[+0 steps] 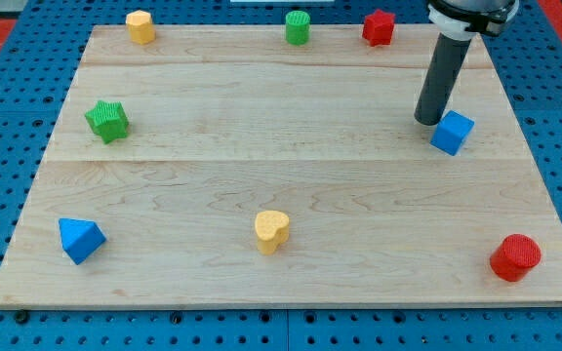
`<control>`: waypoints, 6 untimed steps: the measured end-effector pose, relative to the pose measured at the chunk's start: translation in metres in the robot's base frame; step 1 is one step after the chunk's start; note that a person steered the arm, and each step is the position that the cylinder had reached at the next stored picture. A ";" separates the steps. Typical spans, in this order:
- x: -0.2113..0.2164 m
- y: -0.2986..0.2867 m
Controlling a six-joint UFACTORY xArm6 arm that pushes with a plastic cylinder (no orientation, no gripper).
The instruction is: Move your arm towards the blue cube
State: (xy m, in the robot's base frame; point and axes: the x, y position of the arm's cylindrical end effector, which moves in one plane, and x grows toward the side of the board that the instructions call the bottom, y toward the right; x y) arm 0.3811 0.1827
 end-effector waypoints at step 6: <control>-0.056 0.017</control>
State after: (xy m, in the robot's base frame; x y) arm 0.3253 0.2002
